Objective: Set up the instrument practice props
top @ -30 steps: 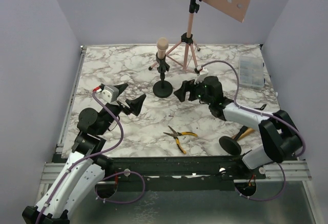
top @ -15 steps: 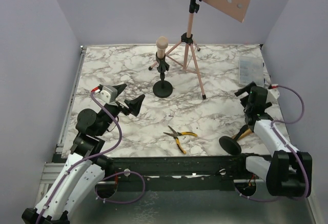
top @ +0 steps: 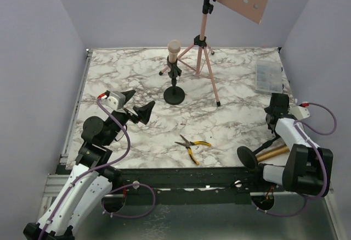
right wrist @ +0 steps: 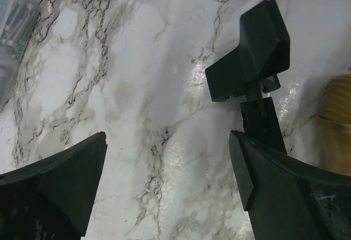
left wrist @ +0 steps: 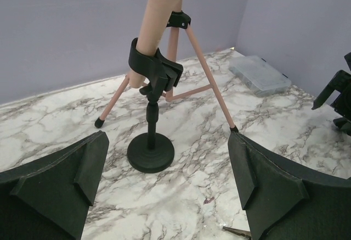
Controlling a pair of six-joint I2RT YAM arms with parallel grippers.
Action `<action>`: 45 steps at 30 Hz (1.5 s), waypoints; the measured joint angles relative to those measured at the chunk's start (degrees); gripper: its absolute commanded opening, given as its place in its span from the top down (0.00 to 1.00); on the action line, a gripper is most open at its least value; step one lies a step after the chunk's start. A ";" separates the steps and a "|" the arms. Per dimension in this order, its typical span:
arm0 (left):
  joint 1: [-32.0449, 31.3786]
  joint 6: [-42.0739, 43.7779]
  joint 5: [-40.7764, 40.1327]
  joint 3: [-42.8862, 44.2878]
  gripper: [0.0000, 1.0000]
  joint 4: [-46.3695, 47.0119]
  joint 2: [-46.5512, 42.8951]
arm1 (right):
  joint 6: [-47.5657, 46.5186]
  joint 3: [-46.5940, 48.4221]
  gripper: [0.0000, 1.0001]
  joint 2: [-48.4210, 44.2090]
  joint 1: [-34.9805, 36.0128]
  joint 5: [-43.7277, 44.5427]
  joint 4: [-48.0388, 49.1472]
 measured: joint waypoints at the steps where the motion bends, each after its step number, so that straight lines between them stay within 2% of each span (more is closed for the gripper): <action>1: 0.00 -0.07 0.02 0.00 0.01 0.00 0.04 | -0.55 0.00 0.00 0.07 -0.02 0.09 -0.17; 9: 0.00 -0.26 0.04 0.09 0.01 0.00 1.86 | -8.07 0.79 0.00 -3.19 0.00 -0.57 1.20; 14: 0.00 -0.26 0.02 0.09 0.01 -0.02 2.29 | -8.66 2.38 0.00 -6.97 0.00 -0.61 0.17; 17: 0.00 -0.26 0.04 0.09 0.01 0.00 2.51 | -4.63 4.00 0.00 -8.04 0.07 0.81 -4.17; 22: 0.00 -0.31 0.04 0.11 0.01 -0.15 2.97 | 7.37 7.67 0.00 -5.66 0.11 6.75 -17.33; 27: 0.00 -0.39 0.07 0.11 0.01 -0.20 3.08 | 14.51 4.57 0.07 -2.58 0.11 7.98 -23.10; 32: 0.00 -0.70 0.09 0.11 0.01 -0.28 2.84 | 12.44 -0.35 0.26 -2.23 -0.15 5.05 -19.82; 37: 0.00 -0.76 0.11 0.11 0.01 -0.31 2.51 | 9.64 -0.46 0.35 0.59 -0.17 2.47 -15.04; 40: 0.00 -0.76 0.09 0.11 0.01 -0.33 1.92 | 8.66 -0.46 0.55 1.20 -0.17 1.55 -13.84; 43: 0.00 -0.76 0.09 0.13 0.01 -0.31 1.55 | 7.50 -0.55 0.71 1.11 -0.17 0.02 -12.17; 45: 0.00 -0.76 0.09 0.33 0.01 -0.35 1.57 | 5.75 -1.42 0.87 0.35 -0.15 -1.70 -9.55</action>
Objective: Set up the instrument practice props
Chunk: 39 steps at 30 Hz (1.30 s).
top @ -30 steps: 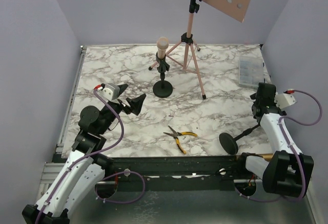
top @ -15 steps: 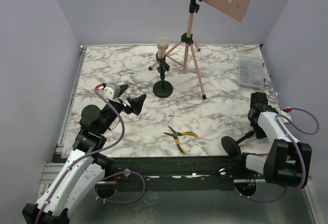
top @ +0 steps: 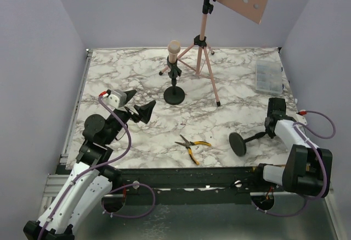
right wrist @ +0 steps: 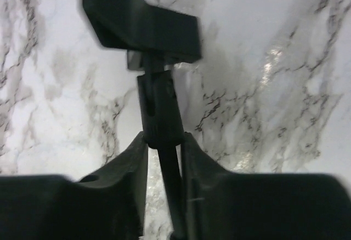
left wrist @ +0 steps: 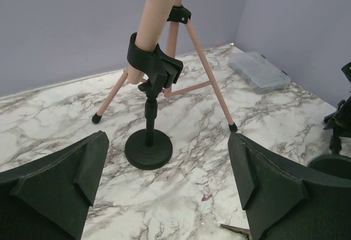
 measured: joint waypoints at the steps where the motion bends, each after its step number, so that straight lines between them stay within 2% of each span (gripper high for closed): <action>1: 0.00 0.00 0.00 0.11 0.01 0.00 0.00 | -0.35 -0.33 0.93 -0.33 0.00 -0.48 0.70; 3: 0.00 0.00 0.02 0.31 0.01 0.02 -0.04 | -1.31 -1.73 0.99 -1.62 0.00 -2.84 3.26; 6: 0.00 0.00 0.00 0.44 0.01 0.02 -0.22 | -3.02 -3.32 1.00 -3.13 -0.02 -7.04 7.87; 12: 0.00 0.02 -0.02 0.46 0.01 0.02 -0.50 | -15.34 -4.22 1.00 -11.96 -0.02 -18.05 14.01; 15: 0.00 0.02 -0.02 0.46 0.01 0.00 -0.61 | -21.35 -6.19 1.00 -20.92 -0.02 -28.87 21.68; 17: 0.00 0.02 -0.07 0.46 0.01 0.00 -0.85 | -23.58 -9.31 1.00 -25.55 -0.22 -39.89 31.50; 19: 0.00 0.02 -0.22 0.46 0.01 0.02 -1.18 | -22.93 -14.03 0.99 -26.01 0.42 -53.92 48.13; 21: 0.00 0.02 -0.63 0.46 0.03 -0.02 -1.57 | -21.20 -16.00 1.00 -20.94 4.13 -64.92 63.41; 22: 0.00 0.02 -1.03 0.46 0.05 -0.04 -1.95 | -20.90 -15.34 1.00 -16.81 8.20 -70.16 70.20; 25: 0.15 -0.04 -3.96 0.46 0.06 -0.24 -4.15 | -25.11 -9.14 0.99 -6.51 25.59 -78.62 77.22; 28: 0.79 -0.20 -11.19 0.39 0.04 -0.94 -8.76 | -35.39 -3.21 0.99 -2.54 42.80 -78.44 79.25; 30: 1.20 -0.33 -18.45 -0.04 0.03 -0.94 -12.83 | -39.10 0.09 1.00 1.57 49.55 -77.99 84.13; 31: 1.40 -0.35 -21.66 -0.39 0.02 -0.79 -15.28 | -40.41 1.53 0.99 5.33 52.02 -76.94 89.48; 34: 1.84 -0.24 -33.18 -1.38 0.02 0.55 -21.38 | -42.14 5.05 1.00 17.77 54.97 -72.83 102.77; 39: 1.92 -0.13 -41.11 -2.32 0.02 0.83 -22.05 | -46.25 16.31 0.99 37.27 58.27 -62.31 107.16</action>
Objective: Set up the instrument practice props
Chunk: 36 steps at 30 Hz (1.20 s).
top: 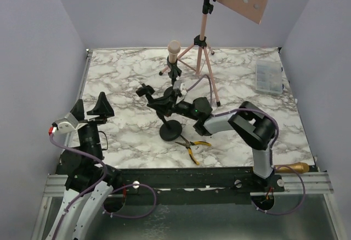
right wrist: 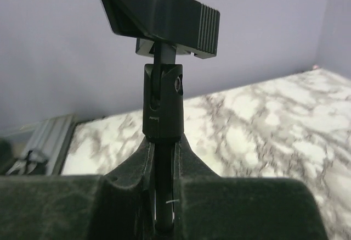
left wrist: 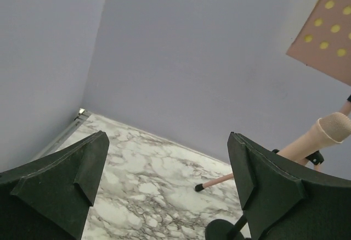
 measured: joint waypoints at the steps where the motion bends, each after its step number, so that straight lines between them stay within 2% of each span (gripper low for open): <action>1: 0.00 -0.02 -0.59 -0.09 0.02 -0.22 0.42 | -1.27 2.49 0.99 2.82 1.07 2.40 0.35; 10: 0.09 -0.07 -2.01 -0.09 0.02 -0.81 2.64 | -9.57 24.44 0.99 19.19 4.63 16.20 3.34; 12: 0.26 -0.07 -2.19 -0.09 0.02 -0.83 2.64 | -11.08 28.24 0.95 22.47 4.68 18.05 3.50; 19: 0.33 -0.07 -2.58 -0.09 0.02 -0.83 2.64 | -15.72 32.04 0.88 27.71 5.22 23.76 5.95; 20: 0.33 -0.07 -2.58 -0.09 0.02 -0.83 2.64 | -16.24 32.04 0.83 27.76 5.42 24.17 6.14; 26: 0.37 -0.07 -2.58 -0.09 0.03 -0.83 2.97 | -17.55 29.18 0.29 27.80 5.92 25.86 6.60; 28: 0.39 -0.07 -2.56 -0.09 0.03 -0.85 3.06 | -17.49 26.99 0.15 27.80 5.90 26.40 6.45; 29: 0.39 -0.07 -2.56 -0.09 0.03 -0.85 3.08 | -17.66 26.01 0.01 27.80 5.90 26.73 6.45; 33: 0.66 -0.04 -2.56 -0.09 0.03 -0.85 3.13 | -18.10 21.27 0.00 27.10 5.95 27.15 6.43; 36: 0.66 -0.07 -2.54 -0.09 0.03 -0.85 3.21 | -18.32 14.12 0.00 24.06 6.34 28.50 6.19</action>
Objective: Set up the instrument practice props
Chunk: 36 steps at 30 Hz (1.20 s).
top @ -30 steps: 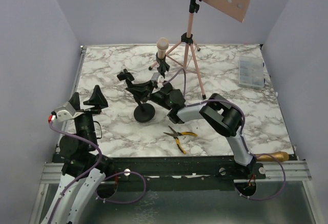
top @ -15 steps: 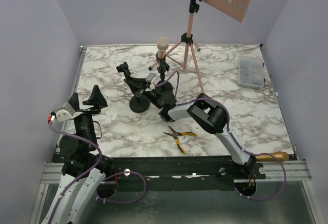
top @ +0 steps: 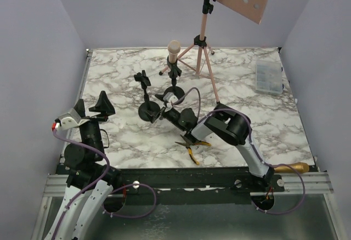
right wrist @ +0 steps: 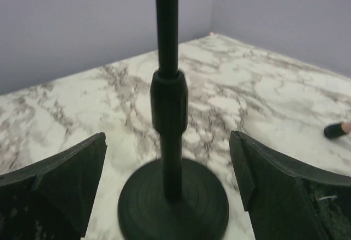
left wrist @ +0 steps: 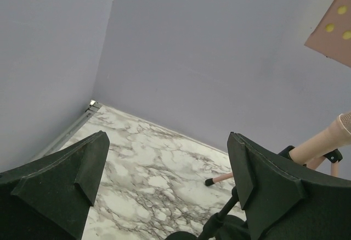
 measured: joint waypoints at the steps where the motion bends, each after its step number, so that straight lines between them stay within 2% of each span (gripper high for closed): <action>1: 0.00 0.00 0.00 0.00 0.03 0.00 0.07 | 0.17 -3.02 0.00 -1.70 0.22 0.59 -0.02; 7: 0.07 -0.22 0.04 0.00 0.02 -0.02 0.35 | 2.32 -25.03 0.00 -17.94 1.22 4.17 -0.17; 9: 0.07 -0.37 0.04 0.00 0.02 -0.02 0.39 | 1.36 -29.86 0.00 -24.33 1.92 6.80 -3.23; 11: 0.09 -0.42 0.04 0.00 0.02 -0.02 0.48 | 1.92 -30.62 0.00 -31.04 2.51 11.21 -12.81; 14: 0.37 -0.61 0.11 0.00 0.02 -0.02 1.14 | 4.61 -25.88 0.00 -37.48 3.02 21.09 -32.57; 18: 0.85 -1.03 0.63 0.02 0.02 -0.04 2.62 | 10.14 -20.31 0.00 -40.68 2.03 34.12 -56.94; 22: 0.92 -1.33 1.33 0.02 0.01 -0.63 3.37 | 16.48 -19.28 0.00 -43.28 -3.23 41.09 -75.82; 27: 1.07 -1.60 1.33 0.02 0.01 -0.98 3.37 | 32.39 -15.67 0.00 -45.46 -17.31 44.46 -94.55; 31: 1.07 -1.70 1.38 0.02 0.01 -1.03 3.39 | 53.46 -15.28 0.00 -50.99 -21.46 49.66 -108.37; 34: 1.09 -1.73 1.51 0.02 0.01 -1.03 3.48 | 64.50 -15.26 0.00 -54.69 -24.90 50.14 -113.98; 36: 1.09 -1.75 1.51 0.02 0.01 -1.03 3.48 | 69.83 -15.26 0.00 -56.52 -29.97 49.77 -115.82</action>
